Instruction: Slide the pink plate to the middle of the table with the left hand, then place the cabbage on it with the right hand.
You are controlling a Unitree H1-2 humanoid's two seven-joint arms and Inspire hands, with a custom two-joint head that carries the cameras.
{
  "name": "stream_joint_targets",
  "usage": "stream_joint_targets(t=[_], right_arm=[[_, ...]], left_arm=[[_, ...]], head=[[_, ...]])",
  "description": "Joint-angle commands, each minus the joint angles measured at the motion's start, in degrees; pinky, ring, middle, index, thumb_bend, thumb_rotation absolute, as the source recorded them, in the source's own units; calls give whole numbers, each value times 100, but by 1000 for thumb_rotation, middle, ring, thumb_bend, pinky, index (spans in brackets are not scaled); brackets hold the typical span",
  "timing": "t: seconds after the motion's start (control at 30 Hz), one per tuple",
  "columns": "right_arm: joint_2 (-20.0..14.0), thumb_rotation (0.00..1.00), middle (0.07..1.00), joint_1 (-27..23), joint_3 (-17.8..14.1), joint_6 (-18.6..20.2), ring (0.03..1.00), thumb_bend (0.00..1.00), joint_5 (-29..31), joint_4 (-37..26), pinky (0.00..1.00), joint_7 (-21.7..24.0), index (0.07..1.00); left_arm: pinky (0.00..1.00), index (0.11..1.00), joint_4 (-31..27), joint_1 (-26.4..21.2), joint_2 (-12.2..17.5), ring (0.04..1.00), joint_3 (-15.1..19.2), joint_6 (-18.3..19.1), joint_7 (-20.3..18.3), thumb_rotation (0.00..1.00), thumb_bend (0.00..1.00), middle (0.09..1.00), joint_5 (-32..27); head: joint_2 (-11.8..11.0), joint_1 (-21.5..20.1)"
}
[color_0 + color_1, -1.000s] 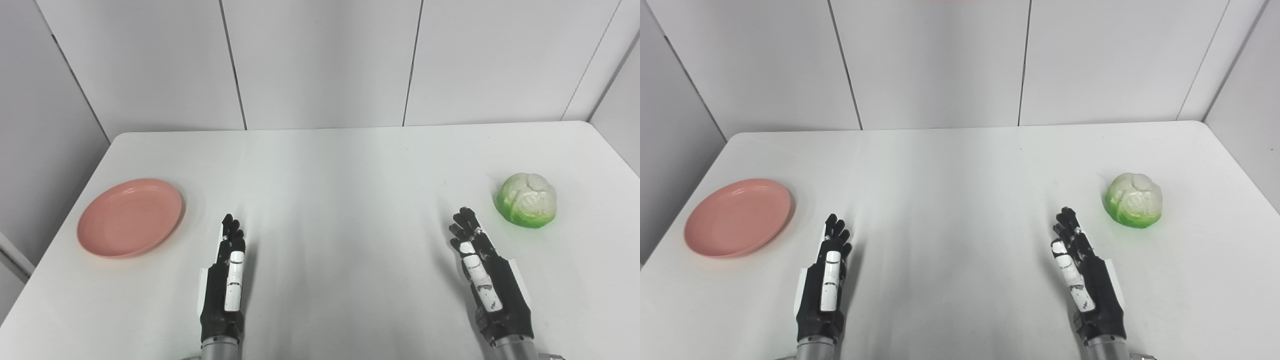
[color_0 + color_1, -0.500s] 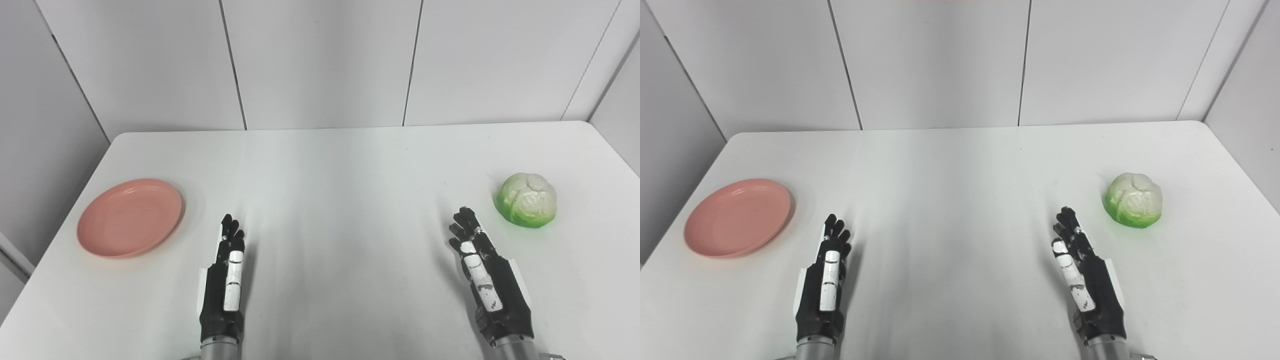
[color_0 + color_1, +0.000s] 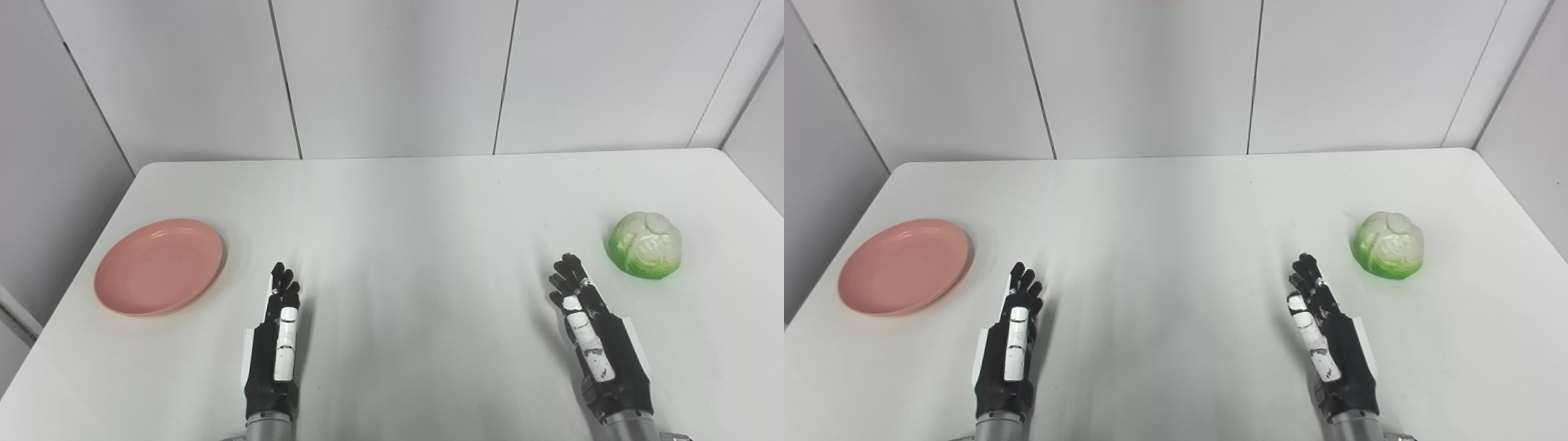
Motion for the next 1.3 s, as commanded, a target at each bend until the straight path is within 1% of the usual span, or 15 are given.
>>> stream_joint_targets(t=[0.0,0.3,0.37,0.53,0.57,0.6,0.63,0.73,0.77,0.83,0.87,0.97,1.0,1.07,1.27], right_arm=[[-13,772,944,120,6,-73,945,741,39,-170,962,28,939],[-2,766,943,96,-13,-63,942,749,64,-139,957,18,935],[-22,776,946,98,-10,-98,943,744,43,-119,956,28,938],[-114,783,951,129,-92,-343,949,721,141,68,962,114,944],[-152,789,953,142,-130,-419,954,712,190,133,971,154,947],[-177,791,953,149,-163,-474,956,712,228,186,975,189,948],[-232,791,953,161,-215,-542,957,712,290,269,977,247,948],[-341,796,960,168,-346,-709,961,723,431,485,990,396,952],[-378,796,961,158,-388,-767,962,721,481,573,993,444,953],[-422,797,964,141,-431,-844,964,715,541,683,999,500,956],[-454,797,966,129,-457,-883,966,711,600,767,1000,541,959],[-516,801,969,109,-490,-955,969,704,706,917,1000,608,963],[-537,809,971,100,-497,-1006,970,693,721,976,1000,633,967],[-561,817,975,80,-513,-1107,972,671,775,1086,1000,688,971],[-556,812,966,21,-523,-1248,959,664,760,1315,993,719,965]], left_arm=[[1000,1000,-164,255,-123,977,3,-34,-83,946,637,992,-25],[999,998,-157,245,-129,974,13,-25,-85,935,651,989,-57],[998,997,-142,246,-137,973,5,-29,-79,931,661,987,-42],[963,988,82,263,-235,957,-75,-234,4,945,633,981,107],[950,986,165,268,-276,951,-102,-312,31,943,631,979,145],[946,985,234,269,-307,951,-121,-377,51,940,632,978,174],[944,985,324,277,-358,951,-155,-460,88,939,632,978,239],[907,963,554,273,-464,941,-234,-645,209,934,589,961,414],[903,960,666,249,-497,940,-260,-718,265,936,579,960,485],[896,956,804,214,-529,939,-294,-813,338,939,564,961,563],[896,963,866,192,-552,939,-321,-873,361,943,533,966,593],[896,979,998,144,-574,940,-383,-1030,417,951,477,977,649],[893,984,1070,124,-574,941,-398,-1120,440,951,458,980,682],[889,985,1179,96,-581,937,-410,-1247,486,945,441,981,741],[871,985,1372,-24,-507,929,-384,-1642,685,953,458,977,1103]], head=[[4,8],[16,16],[-36,113],[-364,672],[-507,882],[-534,921],[-682,1133],[-831,1328],[-958,1473],[-973,1490],[-1084,1596],[-1145,1639],[-1231,1692],[-1292,1724],[-1428,1736]])
